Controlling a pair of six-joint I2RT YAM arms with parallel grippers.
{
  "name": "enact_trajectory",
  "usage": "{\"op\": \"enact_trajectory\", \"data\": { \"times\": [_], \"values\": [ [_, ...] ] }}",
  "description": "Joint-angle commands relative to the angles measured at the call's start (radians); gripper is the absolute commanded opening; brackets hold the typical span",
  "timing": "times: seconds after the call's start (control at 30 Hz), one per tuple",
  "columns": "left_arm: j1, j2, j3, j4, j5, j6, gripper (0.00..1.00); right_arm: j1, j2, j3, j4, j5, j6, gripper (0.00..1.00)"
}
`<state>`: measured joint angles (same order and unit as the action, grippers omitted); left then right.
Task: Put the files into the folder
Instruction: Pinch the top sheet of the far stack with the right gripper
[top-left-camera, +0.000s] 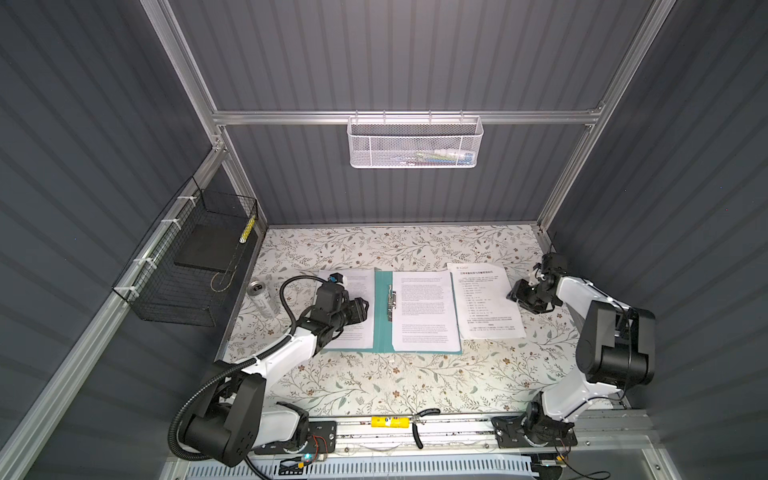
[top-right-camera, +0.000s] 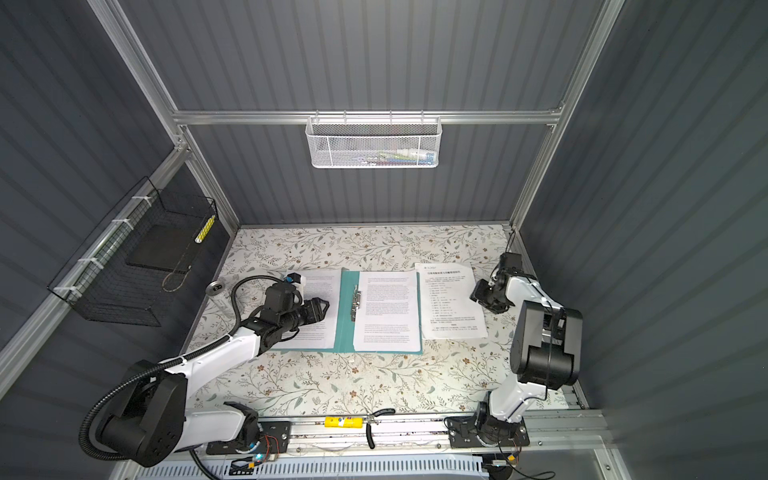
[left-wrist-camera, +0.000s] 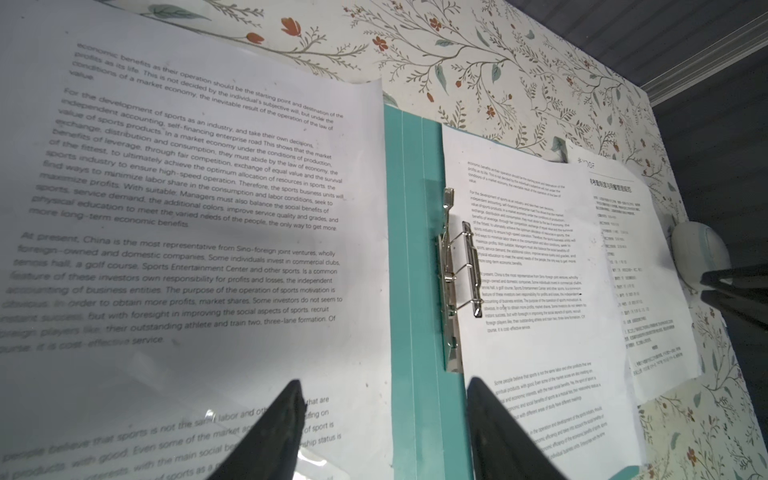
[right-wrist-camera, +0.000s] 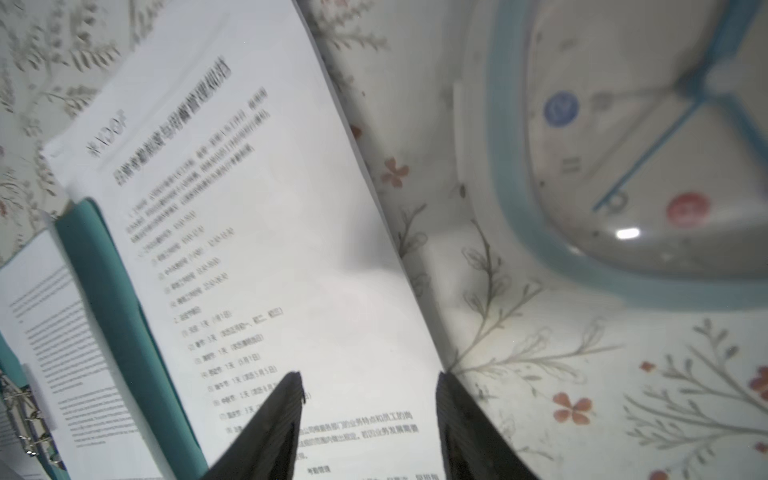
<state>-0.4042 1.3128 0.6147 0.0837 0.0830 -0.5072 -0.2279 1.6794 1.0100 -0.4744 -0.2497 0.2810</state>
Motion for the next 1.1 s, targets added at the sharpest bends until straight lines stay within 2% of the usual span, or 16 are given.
{"op": "enact_trajectory", "data": {
  "times": [0.0, 0.37, 0.5, 0.67, 1.07],
  "values": [
    [0.007, 0.017, 0.031, -0.014, 0.024, 0.033, 0.63, -0.011, -0.016, -0.032, 0.008, 0.038, -0.002, 0.56],
    [0.007, 0.050, 0.030, 0.005, 0.043, -0.001, 0.63, -0.047, 0.021, -0.053, 0.044, 0.020, -0.005, 0.55],
    [0.007, 0.077, 0.046, 0.013, 0.059, -0.011, 0.63, -0.065, 0.053, -0.037, 0.049, -0.045, -0.014, 0.54],
    [0.006, 0.087, 0.052, 0.032, 0.057, -0.024, 0.63, -0.068, 0.069, -0.018, 0.035, -0.055, -0.025, 0.51],
    [0.005, 0.087, 0.049, 0.021, 0.055, -0.011, 0.62, -0.067, 0.091, -0.014, 0.036, -0.159, -0.031, 0.44]
  ]
}}
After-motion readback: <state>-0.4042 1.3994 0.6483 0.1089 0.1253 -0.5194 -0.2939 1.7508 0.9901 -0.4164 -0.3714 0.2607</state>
